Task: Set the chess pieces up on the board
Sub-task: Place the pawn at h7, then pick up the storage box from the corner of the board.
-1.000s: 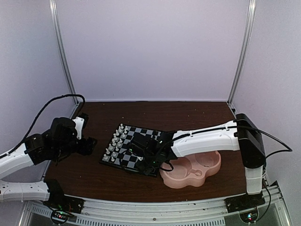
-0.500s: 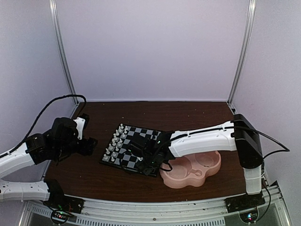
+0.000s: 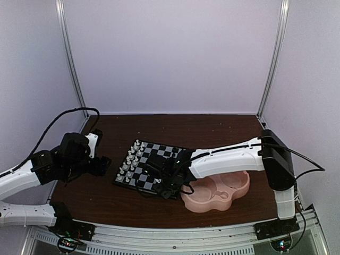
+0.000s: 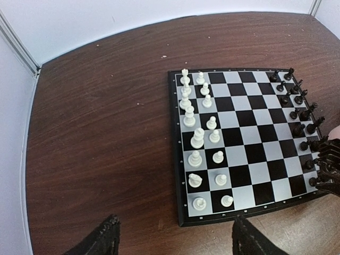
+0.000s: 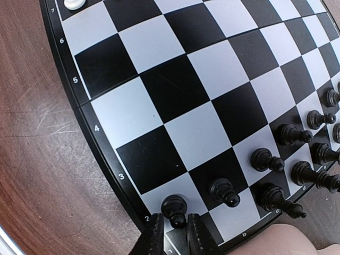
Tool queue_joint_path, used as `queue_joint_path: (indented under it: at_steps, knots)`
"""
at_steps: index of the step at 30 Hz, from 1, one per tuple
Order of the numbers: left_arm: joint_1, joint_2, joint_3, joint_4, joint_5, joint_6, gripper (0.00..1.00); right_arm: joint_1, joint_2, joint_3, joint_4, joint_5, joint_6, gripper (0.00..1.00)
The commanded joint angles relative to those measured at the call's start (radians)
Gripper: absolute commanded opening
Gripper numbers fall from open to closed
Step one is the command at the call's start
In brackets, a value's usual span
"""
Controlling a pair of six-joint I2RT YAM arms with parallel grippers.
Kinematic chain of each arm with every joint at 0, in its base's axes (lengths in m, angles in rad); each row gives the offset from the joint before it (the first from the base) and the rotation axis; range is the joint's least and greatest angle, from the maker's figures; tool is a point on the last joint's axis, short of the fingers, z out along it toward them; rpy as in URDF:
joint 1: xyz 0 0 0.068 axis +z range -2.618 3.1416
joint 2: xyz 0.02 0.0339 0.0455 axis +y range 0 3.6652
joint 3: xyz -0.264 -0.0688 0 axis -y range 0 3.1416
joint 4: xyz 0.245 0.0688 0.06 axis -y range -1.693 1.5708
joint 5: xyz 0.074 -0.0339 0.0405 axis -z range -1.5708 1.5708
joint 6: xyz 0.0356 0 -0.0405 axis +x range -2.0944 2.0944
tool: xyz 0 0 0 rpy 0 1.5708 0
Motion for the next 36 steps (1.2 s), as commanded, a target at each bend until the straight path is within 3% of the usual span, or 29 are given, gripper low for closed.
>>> queue_joint_path:
  at_steps: [1, 10, 15, 21, 28, 36]
  knots:
    - [0.007, 0.001, 0.005, 0.024, 0.016, 0.001, 0.73, -0.002, -0.03, 0.012, -0.003, 0.006, 0.002, 0.2]
    - [0.007, 0.003, 0.005, 0.022, 0.031, -0.002, 0.73, -0.001, -0.16, -0.042, 0.024, 0.044, -0.008, 0.26]
    - [0.007, -0.002, 0.003, 0.03, 0.037, -0.004, 0.73, -0.002, -0.322, -0.165, 0.115, 0.059, -0.016, 0.26]
    - [0.007, -0.001, -0.017, 0.104, 0.096, 0.022, 0.73, -0.007, -0.53, -0.338, 0.114, 0.196, 0.015, 0.26]
    - [0.007, 0.047, -0.025, 0.314, 0.086, 0.059, 0.73, -0.122, -0.796, -0.622, 0.063, 0.238, 0.109, 0.33]
    - [0.007, 0.209, -0.033, 0.782, 0.038, 0.109, 0.75, -0.322, -0.919, -0.865, 0.189, 0.14, 0.178, 0.33]
